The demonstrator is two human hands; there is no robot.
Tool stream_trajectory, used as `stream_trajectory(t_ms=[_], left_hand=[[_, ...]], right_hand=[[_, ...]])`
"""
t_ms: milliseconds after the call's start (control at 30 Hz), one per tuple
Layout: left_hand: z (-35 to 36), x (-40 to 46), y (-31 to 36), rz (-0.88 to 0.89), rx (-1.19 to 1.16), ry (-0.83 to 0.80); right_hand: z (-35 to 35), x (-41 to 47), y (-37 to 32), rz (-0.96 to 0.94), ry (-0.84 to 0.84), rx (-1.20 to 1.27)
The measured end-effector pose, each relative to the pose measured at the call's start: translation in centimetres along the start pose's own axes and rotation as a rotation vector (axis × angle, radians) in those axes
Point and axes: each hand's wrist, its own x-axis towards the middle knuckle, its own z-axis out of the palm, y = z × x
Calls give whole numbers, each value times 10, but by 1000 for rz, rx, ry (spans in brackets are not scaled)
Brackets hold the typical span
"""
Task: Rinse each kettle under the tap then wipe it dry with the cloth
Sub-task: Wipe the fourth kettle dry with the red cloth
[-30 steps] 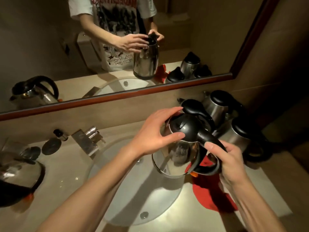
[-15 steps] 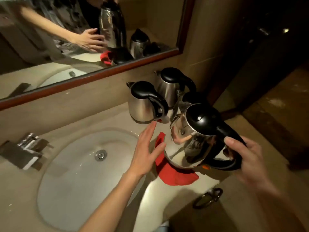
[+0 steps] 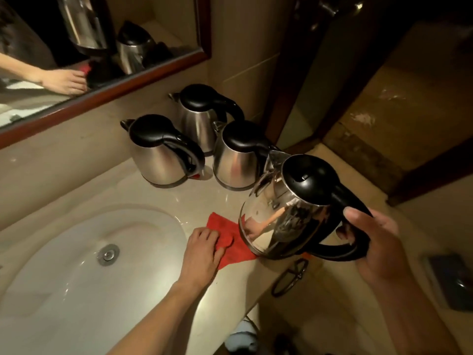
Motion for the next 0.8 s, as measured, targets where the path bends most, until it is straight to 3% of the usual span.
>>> stream_trajectory(t_ms=[33, 100, 133, 167, 400, 467, 567, 633, 667, 800], left_hand=[[-10, 2, 12, -153, -221, 34], [-37, 7, 43, -456, -877, 127], [-51, 11, 55, -538, -1158, 204], [-67, 17, 68, -558, -1285, 269], [-117, 38, 143, -40, -1152, 294], [-121, 32, 161, 10, -1099, 358], [-113, 16, 178, 73, -834, 523], [-105, 10, 181, 271, -594, 646], [-102, 11, 180, 296, -534, 684], [-108, 14, 165, 81, -651, 758]], right_hand=[[-1, -1, 0, 0, 6, 4], [-1, -3, -1, -2, -3, 11], [0, -4, -3, -6, -7, 8], [2, -5, -3, -13, -18, 8], [23, -8, -8, -41, -104, -51], [31, -7, -8, -71, -139, -56], [43, -3, -7, -121, -213, -76], [53, -1, -6, -128, -240, -79], [58, 0, -6, -116, -239, -73], [73, -4, -8, -61, -292, -44]])
